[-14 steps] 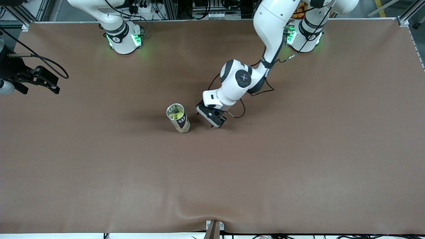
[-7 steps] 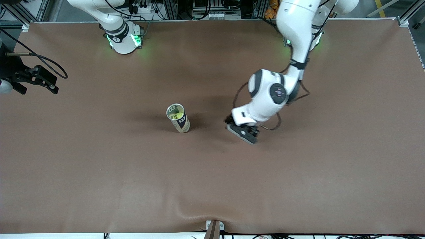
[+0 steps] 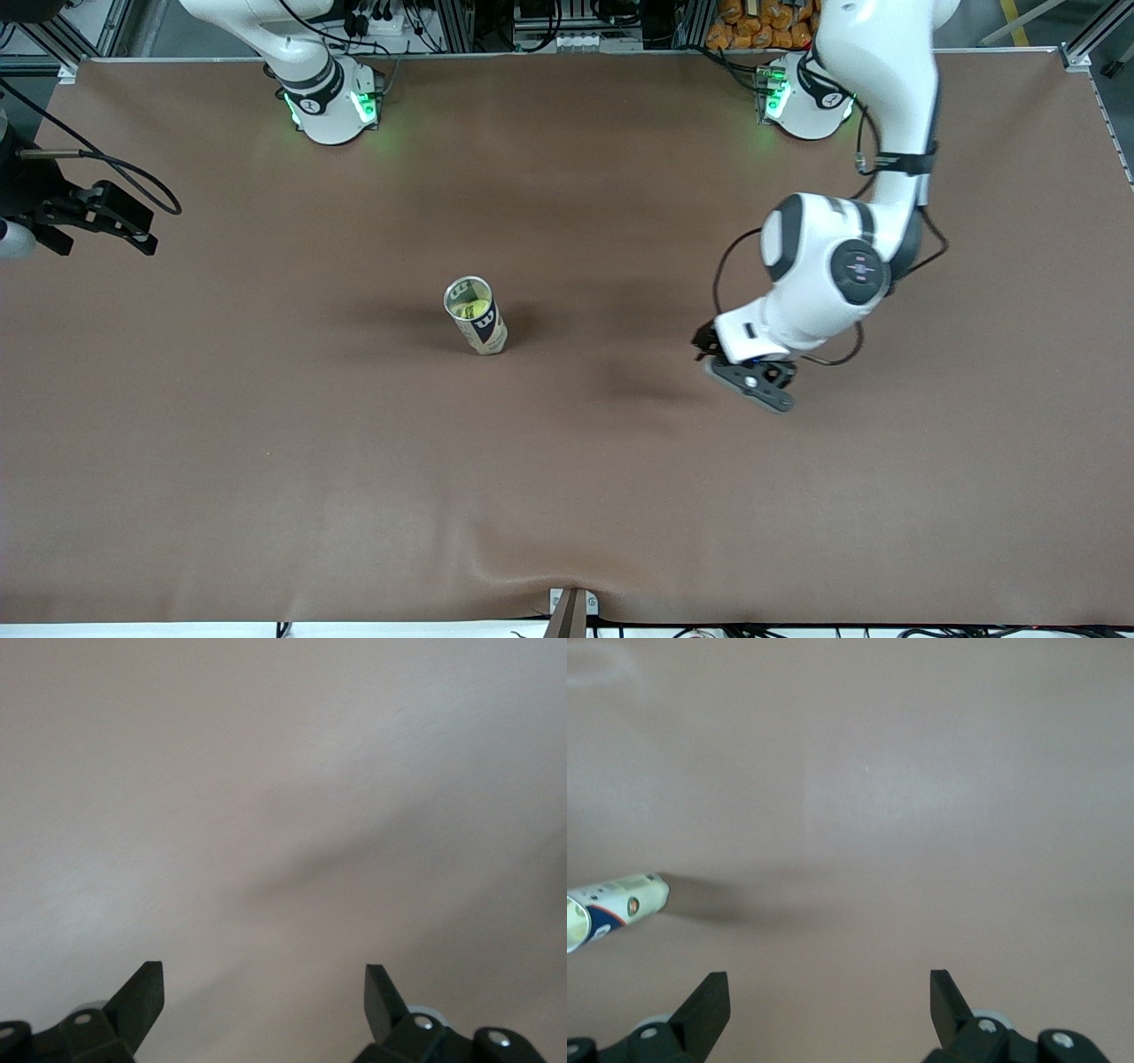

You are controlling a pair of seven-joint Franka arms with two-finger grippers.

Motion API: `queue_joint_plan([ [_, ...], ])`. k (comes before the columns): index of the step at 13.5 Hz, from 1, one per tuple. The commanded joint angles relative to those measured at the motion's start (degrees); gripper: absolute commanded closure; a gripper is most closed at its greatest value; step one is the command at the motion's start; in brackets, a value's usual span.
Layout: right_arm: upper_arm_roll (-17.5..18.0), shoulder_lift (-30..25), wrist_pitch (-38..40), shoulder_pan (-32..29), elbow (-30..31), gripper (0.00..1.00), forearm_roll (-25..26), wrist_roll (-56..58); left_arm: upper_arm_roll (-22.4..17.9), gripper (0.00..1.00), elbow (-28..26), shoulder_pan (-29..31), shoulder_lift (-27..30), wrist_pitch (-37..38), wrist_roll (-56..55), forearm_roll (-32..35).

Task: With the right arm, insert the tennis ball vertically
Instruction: 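Draw the left gripper away from the standing can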

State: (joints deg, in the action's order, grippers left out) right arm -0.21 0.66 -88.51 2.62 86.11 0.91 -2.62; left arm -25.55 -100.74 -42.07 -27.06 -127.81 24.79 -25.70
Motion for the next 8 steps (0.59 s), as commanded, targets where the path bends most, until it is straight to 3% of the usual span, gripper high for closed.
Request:
queue_joint_plan([
  [1,-0.05,0.75,2.55,-2.78,-1.64,0.00,-4.58,0.60,0.41,0.00,1.07,4.87,3.67,7.11,-2.37,5.98],
  [5,0.13,0.75,2.46,-3.15,-1.64,0.00,-4.78,0.25,0.59,0.00,1.34,10.68,9.21,12.83,-7.29,15.04],
  [8,0.13,0.75,2.55,-2.80,-1.64,0.00,-4.51,0.25,1.02,0.00,1.16,12.97,14.13,19.06,-17.55,20.93],
])
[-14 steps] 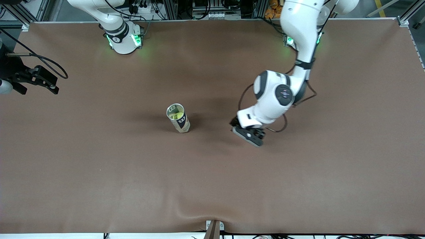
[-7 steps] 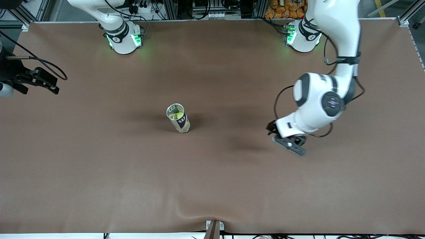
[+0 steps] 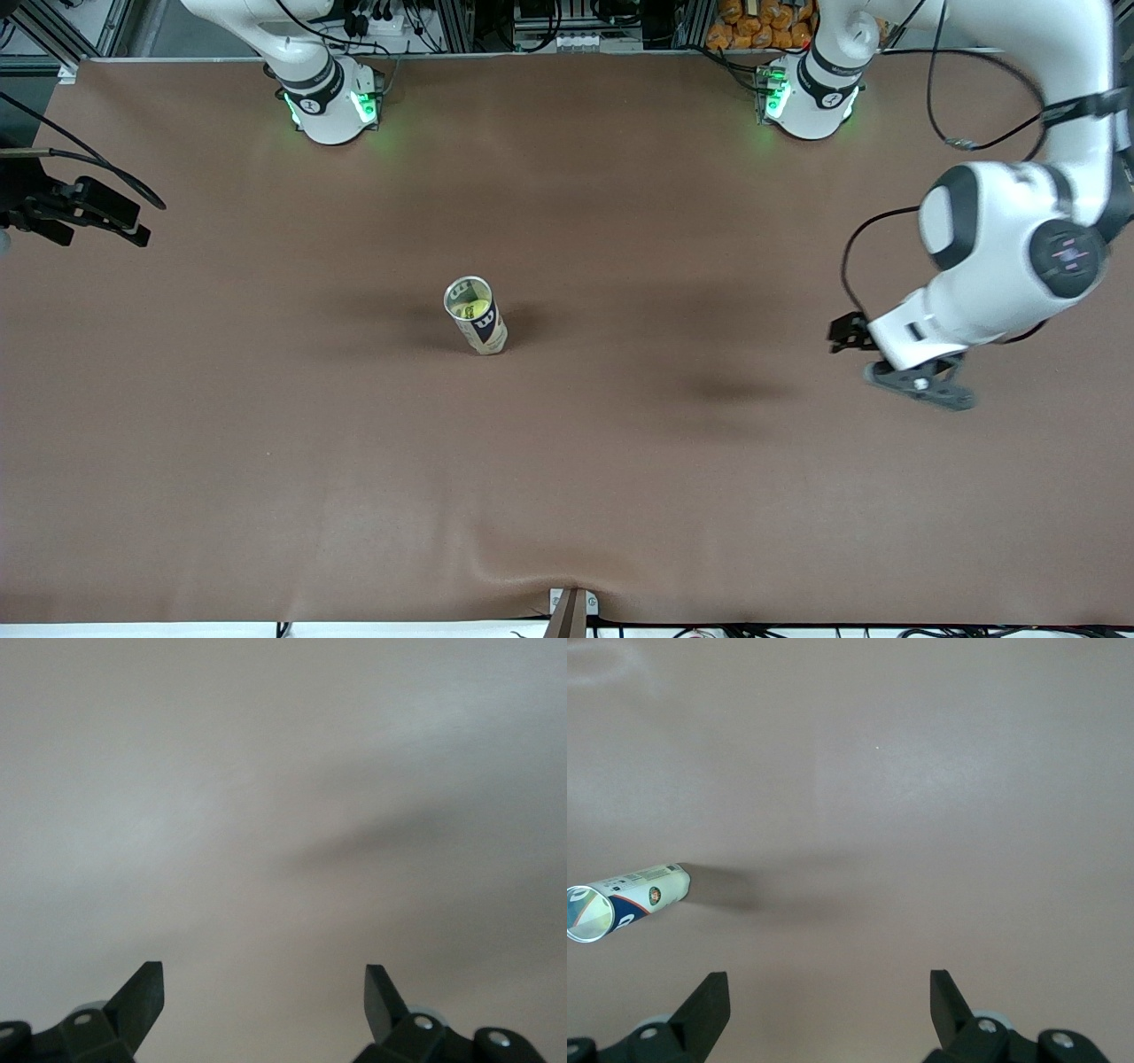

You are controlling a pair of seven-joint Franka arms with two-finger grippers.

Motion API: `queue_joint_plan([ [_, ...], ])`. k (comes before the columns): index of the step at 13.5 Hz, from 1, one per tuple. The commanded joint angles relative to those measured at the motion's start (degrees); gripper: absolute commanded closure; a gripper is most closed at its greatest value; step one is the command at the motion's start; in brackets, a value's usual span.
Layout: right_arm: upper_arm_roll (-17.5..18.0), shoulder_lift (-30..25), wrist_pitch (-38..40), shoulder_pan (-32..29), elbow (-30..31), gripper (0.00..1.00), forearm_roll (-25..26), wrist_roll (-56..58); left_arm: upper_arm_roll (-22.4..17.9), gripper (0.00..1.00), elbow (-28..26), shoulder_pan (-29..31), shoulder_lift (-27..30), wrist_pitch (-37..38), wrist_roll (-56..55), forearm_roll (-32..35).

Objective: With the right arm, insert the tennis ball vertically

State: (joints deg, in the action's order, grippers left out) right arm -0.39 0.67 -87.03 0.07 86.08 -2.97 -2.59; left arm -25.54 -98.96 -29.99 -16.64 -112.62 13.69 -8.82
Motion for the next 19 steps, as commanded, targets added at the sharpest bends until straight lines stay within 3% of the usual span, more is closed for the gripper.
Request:
queue_joint_plan([
  [1,0.30,0.74,1.07,-0.25,-1.61,0.00,-0.46,0.22,0.94,0.00,-0.71,1.25,5.20,6.34,-8.13,5.11],
  [5,0.30,0.74,1.07,-0.25,-1.61,0.00,-0.37,0.66,0.76,0.00,-0.28,2.83,11.01,12.84,-8.94,6.36],
  [8,0.30,0.74,1.16,-0.51,-1.53,0.00,-0.28,0.74,0.59,0.00,9.11,2.92,10.23,23.65,-10.52,6.36],
  [13,0.65,0.30,1.78,-0.07,-1.70,0.00,-0.11,0.66,0.93,0.00,12.46,6.61,10.58,28.50,-10.70,5.74],
  [14,0.74,0.04,1.86,0.02,-1.79,0.00,-0.20,0.66,2.15,0.00,12.91,9.14,10.49,28.68,-10.61,5.74],
  [17,1.44,-0.23,3.18,0.46,-5.11,0.00,-0.28,0.48,14.88,0.00,14.66,22.05,10.32,28.95,-11.05,5.83],
  [19,1.62,-0.14,3.18,1.24,-6.27,0.00,-0.37,0.13,17.45,0.00,14.84,24.71,10.32,30.35,-12.19,5.92],
])
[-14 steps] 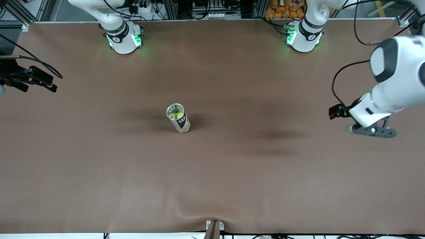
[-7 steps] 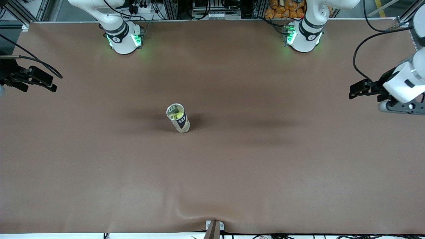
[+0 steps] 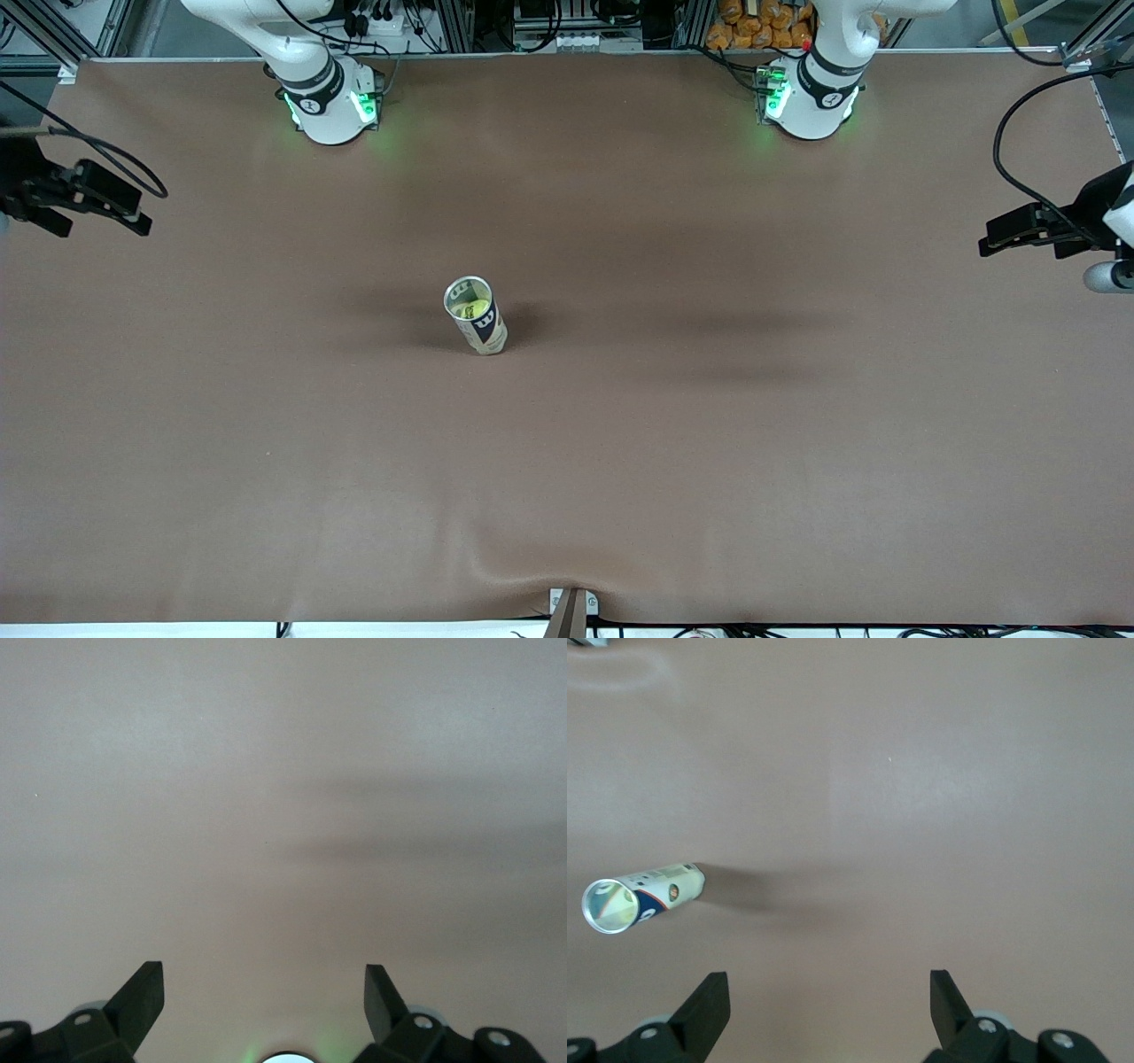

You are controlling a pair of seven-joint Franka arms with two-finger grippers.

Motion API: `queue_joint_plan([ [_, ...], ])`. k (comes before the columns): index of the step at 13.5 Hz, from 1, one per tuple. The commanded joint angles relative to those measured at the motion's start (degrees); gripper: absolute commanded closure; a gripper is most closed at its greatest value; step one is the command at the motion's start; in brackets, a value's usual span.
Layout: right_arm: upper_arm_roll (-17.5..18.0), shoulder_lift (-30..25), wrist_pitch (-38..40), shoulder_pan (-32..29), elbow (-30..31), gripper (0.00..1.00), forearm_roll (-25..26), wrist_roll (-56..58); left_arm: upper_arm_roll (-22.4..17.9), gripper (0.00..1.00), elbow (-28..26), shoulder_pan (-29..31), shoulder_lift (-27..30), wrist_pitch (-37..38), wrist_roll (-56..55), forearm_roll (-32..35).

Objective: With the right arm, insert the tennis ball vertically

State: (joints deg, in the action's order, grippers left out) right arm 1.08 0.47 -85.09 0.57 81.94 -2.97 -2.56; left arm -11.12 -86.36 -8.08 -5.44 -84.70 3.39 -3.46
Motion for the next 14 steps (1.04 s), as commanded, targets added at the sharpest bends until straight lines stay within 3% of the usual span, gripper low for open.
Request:
queue_joint_plan([
  [1,0.15,0.06,1.24,1.96,-2.22,0.00,0.06,0.10,4.60,0.00,2.25,4.12,-0.80,3.65,-4.07,0.56],
  [7,0.32,-0.03,8.35,3.64,-5.02,0.00,1.91,-0.08,13.22,0.00,2.25,10.36,0.52,4.99,-8.23,1.35],
  [14,0.32,0.32,5.56,4.44,-5.21,0.00,2.79,0.45,10.78,0.00,2.25,8.09,1.04,4.99,-6.47,2.22],
])
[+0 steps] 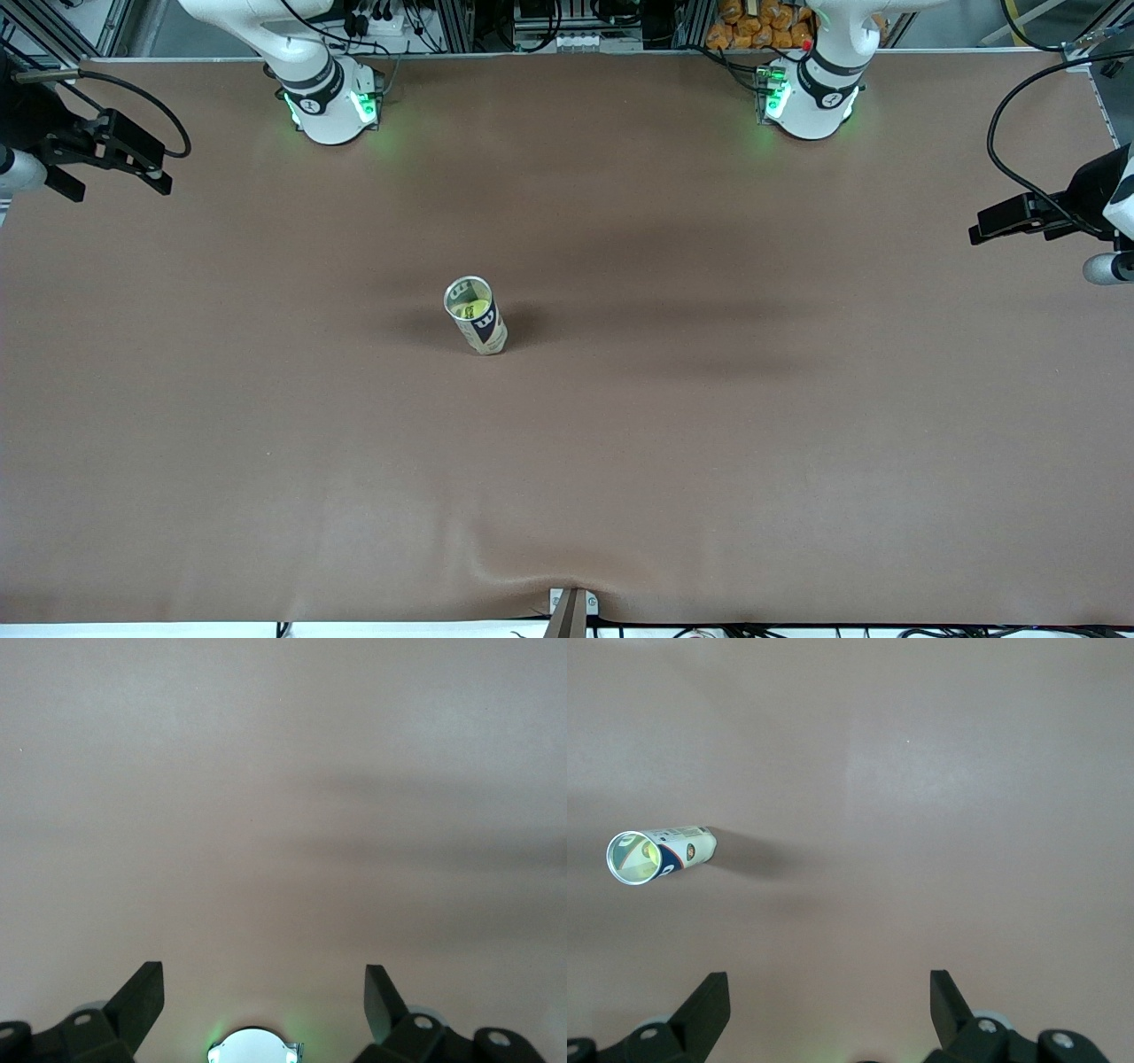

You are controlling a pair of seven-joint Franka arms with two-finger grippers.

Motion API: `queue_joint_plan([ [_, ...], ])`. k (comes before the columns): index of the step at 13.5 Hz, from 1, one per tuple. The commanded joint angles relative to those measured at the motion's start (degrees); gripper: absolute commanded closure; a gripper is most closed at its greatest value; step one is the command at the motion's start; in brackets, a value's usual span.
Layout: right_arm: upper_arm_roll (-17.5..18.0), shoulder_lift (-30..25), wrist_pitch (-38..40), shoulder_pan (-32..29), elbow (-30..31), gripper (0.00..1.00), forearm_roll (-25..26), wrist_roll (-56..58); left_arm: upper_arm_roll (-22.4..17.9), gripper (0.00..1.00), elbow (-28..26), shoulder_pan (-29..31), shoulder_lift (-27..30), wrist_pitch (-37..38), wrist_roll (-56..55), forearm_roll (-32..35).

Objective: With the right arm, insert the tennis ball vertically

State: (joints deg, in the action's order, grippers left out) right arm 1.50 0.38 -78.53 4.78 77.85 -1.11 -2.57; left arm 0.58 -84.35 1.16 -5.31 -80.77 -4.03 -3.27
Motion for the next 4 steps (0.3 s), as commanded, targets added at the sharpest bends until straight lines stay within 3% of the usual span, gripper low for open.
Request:
queue_joint_plan([
  [1,-0.09,0.50,-2.31,-0.12,-1.13,0.00,0.58,0.64,-1.88,0.00,0.32,-2.81,0.91,1.05,2.35,3.51],
  [4,-0.18,0.76,-2.59,-0.30,-1.13,0.00,0.67,0.46,-2.16,0.00,0.76,-2.74,0.74,1.05,3.15,4.06],
])
